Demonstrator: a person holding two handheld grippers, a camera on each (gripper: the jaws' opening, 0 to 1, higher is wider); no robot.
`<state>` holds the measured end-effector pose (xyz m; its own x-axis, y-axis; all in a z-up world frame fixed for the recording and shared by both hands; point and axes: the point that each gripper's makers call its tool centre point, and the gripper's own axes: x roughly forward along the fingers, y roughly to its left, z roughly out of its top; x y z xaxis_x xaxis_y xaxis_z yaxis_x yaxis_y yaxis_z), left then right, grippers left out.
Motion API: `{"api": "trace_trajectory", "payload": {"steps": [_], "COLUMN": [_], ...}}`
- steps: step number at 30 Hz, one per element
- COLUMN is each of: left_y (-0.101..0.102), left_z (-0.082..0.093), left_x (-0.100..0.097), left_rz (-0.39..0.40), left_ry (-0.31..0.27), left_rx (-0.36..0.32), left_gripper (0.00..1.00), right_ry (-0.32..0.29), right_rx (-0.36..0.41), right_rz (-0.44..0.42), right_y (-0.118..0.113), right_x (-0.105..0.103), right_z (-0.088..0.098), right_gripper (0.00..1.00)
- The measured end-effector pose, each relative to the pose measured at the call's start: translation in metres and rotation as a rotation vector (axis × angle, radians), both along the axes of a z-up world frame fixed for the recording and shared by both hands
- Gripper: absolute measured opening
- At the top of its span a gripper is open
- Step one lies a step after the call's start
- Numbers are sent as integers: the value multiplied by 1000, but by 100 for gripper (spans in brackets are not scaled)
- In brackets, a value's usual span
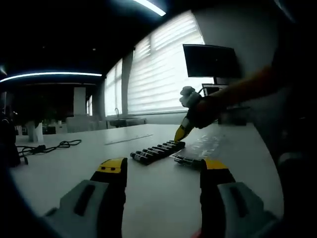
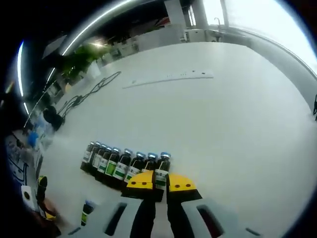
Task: Grip medicine bottles put into box
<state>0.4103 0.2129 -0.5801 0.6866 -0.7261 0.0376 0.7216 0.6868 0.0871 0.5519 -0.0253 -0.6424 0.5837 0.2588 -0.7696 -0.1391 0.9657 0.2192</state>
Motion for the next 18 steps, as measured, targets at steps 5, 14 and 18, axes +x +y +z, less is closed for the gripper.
{"api": "trace_trajectory", "payload": {"steps": [5,14,18], "left_y": [0,0,0], "left_z": [-1,-1,-1], "left_x": [1,1,0], "left_rz": [3,4,2], "left_ry": [-2,-4,-6], "left_rx": [1,4,7], "left_gripper": [52,52,52], "right_ry": [2,13,16], "right_rx": [-2,-3,-12], "right_rz": [-3,-2,-29], "right_y": [0,0,-7], "right_x": [0,-3,-3], "right_z": [-2,-7,-7], "right_gripper": [6,7,6]}}
